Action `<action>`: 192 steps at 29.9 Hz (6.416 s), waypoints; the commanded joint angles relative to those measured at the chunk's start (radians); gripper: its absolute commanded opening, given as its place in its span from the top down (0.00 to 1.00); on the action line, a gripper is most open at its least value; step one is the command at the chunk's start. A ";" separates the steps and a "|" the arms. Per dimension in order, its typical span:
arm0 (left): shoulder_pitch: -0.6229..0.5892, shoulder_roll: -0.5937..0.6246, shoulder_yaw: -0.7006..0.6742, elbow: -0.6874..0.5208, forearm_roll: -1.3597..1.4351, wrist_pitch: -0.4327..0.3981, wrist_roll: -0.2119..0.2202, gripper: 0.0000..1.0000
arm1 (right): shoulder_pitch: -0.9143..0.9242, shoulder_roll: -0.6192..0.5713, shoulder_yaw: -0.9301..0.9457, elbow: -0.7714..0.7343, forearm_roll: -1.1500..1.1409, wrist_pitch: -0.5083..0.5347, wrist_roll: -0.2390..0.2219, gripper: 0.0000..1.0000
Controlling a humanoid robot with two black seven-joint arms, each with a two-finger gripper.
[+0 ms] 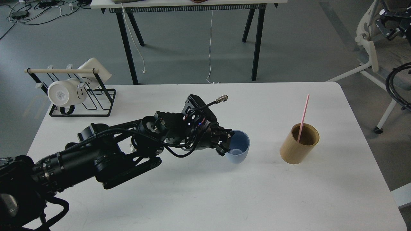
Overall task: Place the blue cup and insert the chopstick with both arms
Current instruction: 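Slide the blue cup with the left gripper toward the tan cup, then release the blue cup and lift the left arm back to rest, then reach the right gripper to the straw and pull it from the tan cup, then carry the straw with the right gripper over the blue cup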
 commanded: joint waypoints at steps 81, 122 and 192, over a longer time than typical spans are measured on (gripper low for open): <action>0.015 0.209 -0.864 0.797 -1.869 0.000 -0.267 0.00 | -0.079 -0.261 -0.350 0.709 -1.541 -0.203 0.000 0.05; 0.014 0.206 -0.862 0.804 -1.897 0.000 -0.245 0.00 | -0.045 -0.301 -0.651 0.813 -1.669 -0.285 -0.074 1.00; 0.011 0.212 -0.862 0.798 -1.897 0.000 -0.244 0.00 | 0.050 -0.057 -0.618 0.932 -1.554 -0.308 -0.078 0.99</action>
